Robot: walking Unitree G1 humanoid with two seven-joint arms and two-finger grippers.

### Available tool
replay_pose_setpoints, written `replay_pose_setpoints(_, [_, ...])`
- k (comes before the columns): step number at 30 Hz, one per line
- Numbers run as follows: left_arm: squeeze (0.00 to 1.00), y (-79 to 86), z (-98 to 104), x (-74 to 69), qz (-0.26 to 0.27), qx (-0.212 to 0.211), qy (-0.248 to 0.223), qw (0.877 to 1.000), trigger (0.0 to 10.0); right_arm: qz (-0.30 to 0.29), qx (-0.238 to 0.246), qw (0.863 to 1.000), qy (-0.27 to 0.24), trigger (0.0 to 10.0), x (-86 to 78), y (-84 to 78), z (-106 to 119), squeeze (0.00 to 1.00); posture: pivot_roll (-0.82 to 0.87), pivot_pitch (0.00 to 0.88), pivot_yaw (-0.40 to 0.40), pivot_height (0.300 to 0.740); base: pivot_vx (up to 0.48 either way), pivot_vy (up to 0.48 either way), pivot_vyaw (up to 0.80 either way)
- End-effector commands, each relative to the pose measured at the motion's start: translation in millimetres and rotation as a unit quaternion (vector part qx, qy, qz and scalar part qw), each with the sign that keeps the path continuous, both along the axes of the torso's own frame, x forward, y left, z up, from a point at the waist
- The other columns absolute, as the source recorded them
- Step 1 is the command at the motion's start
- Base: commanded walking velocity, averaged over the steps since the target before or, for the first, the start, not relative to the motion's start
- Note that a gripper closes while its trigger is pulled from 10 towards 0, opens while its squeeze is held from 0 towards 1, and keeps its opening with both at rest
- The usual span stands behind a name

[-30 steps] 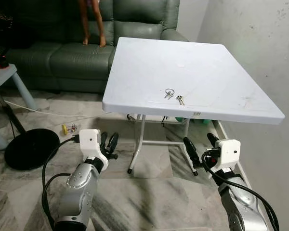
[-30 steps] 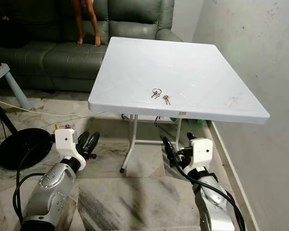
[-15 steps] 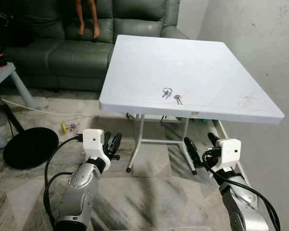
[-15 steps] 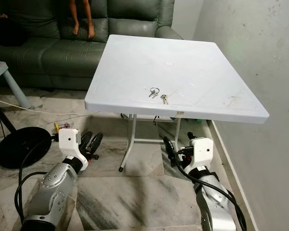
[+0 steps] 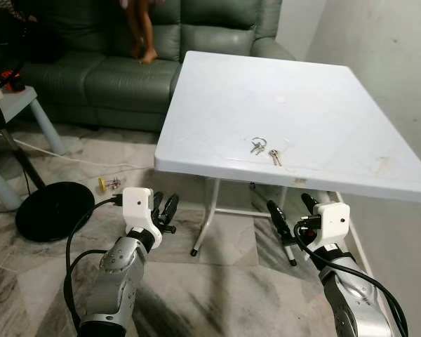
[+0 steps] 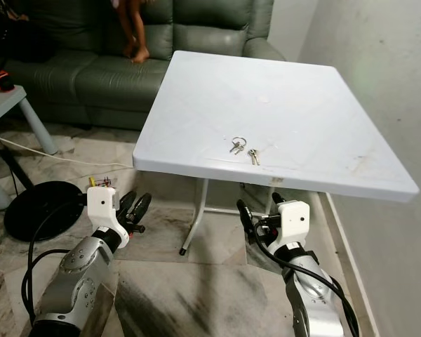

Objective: Hang keys on a hook

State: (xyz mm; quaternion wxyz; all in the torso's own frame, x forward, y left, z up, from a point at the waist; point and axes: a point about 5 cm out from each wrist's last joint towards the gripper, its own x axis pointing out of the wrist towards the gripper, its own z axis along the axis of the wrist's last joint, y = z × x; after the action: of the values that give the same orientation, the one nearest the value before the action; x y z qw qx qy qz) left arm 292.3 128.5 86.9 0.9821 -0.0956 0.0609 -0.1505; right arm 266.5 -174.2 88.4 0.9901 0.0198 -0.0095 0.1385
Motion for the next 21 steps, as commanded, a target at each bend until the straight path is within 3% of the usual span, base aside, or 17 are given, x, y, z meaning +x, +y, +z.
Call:
replay_pose_setpoints(1, [0.0,-4.1,2.9,1.2,-0.013,0.002,-0.002,1.0,10.0,0.001,-0.007,1.0,-0.003,10.0,0.3,-1.9,0.6,0.0,0.15,0.0,-0.07,0.736,0.401,0.0,0.0])
replay_pose_setpoints(18, [0.0,-5.6,3.5,0.8,-0.011,-0.003,-0.004,1.0,10.0,0.024,-0.018,1.0,0.003,10.0,2.2,1.1,-2.7,0.0,0.17,0.0,-0.083,0.736,0.398,0.0,0.0])
replay_pose_setpoints(21, [0.0,-5.5,3.7,0.5,-0.011,-0.004,-0.005,1.0,10.0,0.027,-0.019,0.999,0.003,10.0,2.6,1.5,-2.6,0.0,0.17,0.0,-0.083,0.736,0.373,0.277,0.0])
